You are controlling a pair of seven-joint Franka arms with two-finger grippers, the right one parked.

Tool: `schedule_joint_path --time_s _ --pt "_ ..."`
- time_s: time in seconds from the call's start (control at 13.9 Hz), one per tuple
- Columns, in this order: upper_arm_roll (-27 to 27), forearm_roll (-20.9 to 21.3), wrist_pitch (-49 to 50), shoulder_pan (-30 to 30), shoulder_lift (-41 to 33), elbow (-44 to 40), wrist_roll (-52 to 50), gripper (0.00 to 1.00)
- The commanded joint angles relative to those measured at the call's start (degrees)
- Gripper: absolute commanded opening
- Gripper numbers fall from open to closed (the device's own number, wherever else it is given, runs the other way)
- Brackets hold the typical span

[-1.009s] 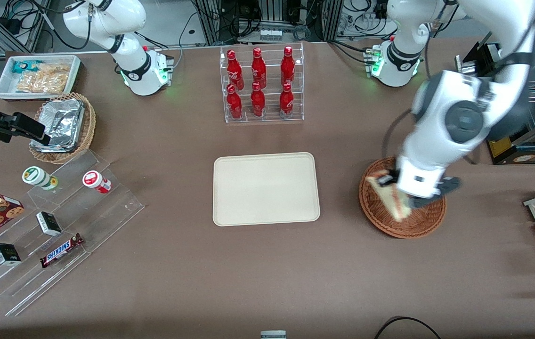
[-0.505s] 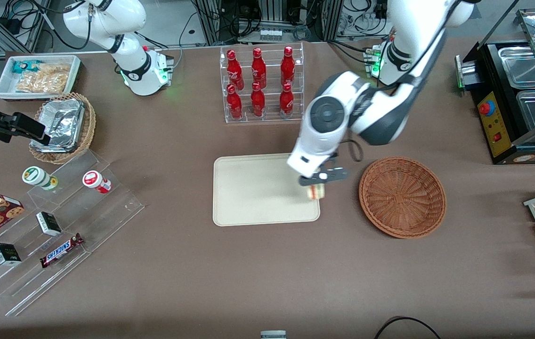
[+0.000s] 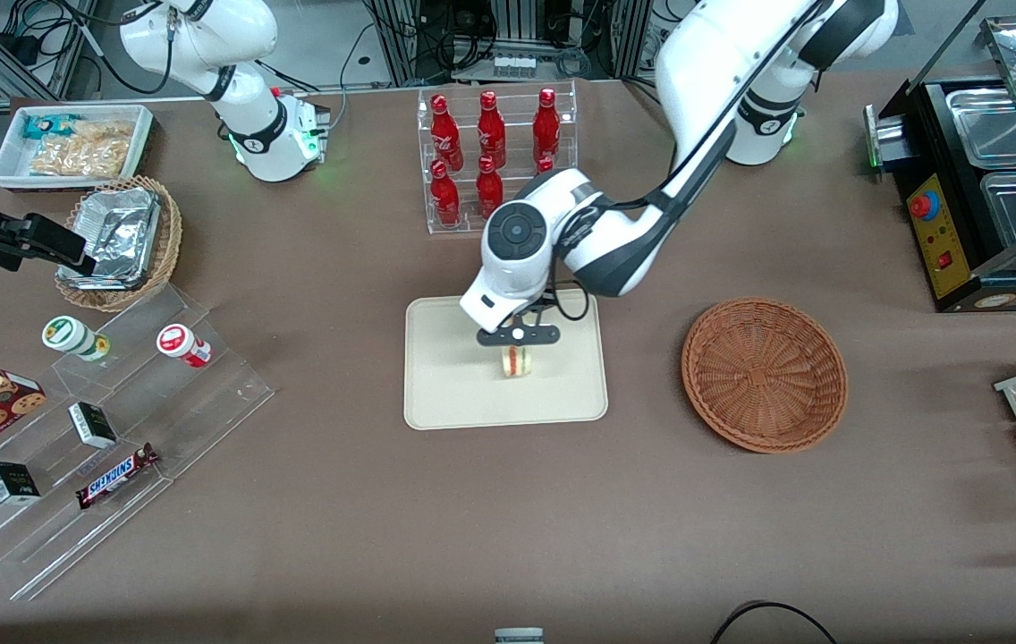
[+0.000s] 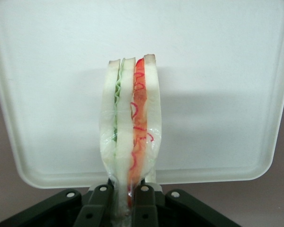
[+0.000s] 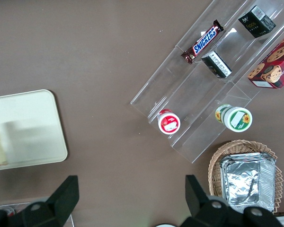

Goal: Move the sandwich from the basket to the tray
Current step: 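Lower the sandwich onto the tray and open the left gripper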

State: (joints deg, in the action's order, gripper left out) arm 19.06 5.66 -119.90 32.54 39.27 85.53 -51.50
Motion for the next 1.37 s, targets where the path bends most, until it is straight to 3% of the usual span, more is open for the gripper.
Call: schedule_joint_path --time_s 0.0,0.43,0.5,0.58,0.65,0.72,1.3 --pt "-0.8 3.4 0.0 1.9 3.6 -4.2 -3.0 0.09" --pt "-0.9 6.0 -5.7 1.9 7.3 -5.3 -4.2 0.09" --pt "-0.9 6.3 -5.7 1.9 8.2 -6.4 -4.3 0.15" --pt "-0.9 6.3 -5.7 1.9 8.3 -6.6 -4.3 0.38" --pt "-0.9 6.3 -5.7 1.8 8.3 -6.5 -4.3 0.85" --pt "-0.9 6.4 -5.5 1.8 7.8 -6.4 -4.3 0.99" --pt "-0.8 2.7 8.6 -4.7 -9.1 -5.0 -8.6 1.00"
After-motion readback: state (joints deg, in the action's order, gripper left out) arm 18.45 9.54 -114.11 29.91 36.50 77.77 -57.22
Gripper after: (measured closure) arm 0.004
